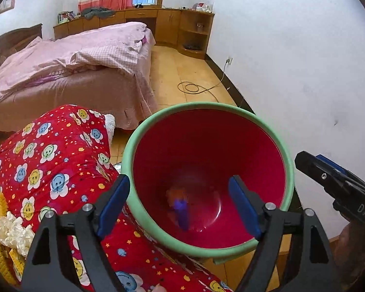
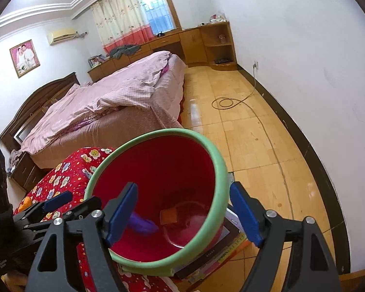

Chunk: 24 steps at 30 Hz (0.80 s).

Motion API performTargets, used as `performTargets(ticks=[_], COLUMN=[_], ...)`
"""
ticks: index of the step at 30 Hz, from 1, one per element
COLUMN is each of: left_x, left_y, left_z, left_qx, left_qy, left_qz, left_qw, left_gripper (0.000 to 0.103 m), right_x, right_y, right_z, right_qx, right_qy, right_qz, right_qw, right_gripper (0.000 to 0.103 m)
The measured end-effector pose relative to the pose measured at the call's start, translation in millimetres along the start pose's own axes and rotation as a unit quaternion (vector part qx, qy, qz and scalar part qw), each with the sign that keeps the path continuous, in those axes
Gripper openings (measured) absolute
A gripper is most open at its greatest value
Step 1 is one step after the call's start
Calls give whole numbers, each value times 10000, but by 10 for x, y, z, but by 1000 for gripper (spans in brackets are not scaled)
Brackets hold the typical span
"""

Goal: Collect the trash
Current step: 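Open the right tool to drop the box while the left tool drops the purple wrapper into the bucket, then move both tools back over the bedspread toward the remaining trash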

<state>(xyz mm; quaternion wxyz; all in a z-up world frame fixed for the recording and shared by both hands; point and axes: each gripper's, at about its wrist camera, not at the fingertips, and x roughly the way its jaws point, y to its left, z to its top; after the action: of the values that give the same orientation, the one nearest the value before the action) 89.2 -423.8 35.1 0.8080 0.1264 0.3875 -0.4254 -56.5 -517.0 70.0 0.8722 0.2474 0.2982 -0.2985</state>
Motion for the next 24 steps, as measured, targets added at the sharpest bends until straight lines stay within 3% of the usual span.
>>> performTargets(ticks=[7,13,24], left_x=[-233,-573,-1182], left_y=[155,449,1089], left_z=[-77,-265,-629], left_qx=[-238,-633,-1177], left_qy=[-25,-69,-286], left_qz=[4,122,808], left_qw=[9997,9979,9893], left_gripper=[83,83,83], right_x=[-80,-167,-282], right_y=[3,226,807], right_z=[-86,-191,-445], right_qx=[50,-104,-446], right_qy=[46,81,235], right_qz=[20,204,733], right_qw=[10000,9997,9960], right_gripper=[81,82,85])
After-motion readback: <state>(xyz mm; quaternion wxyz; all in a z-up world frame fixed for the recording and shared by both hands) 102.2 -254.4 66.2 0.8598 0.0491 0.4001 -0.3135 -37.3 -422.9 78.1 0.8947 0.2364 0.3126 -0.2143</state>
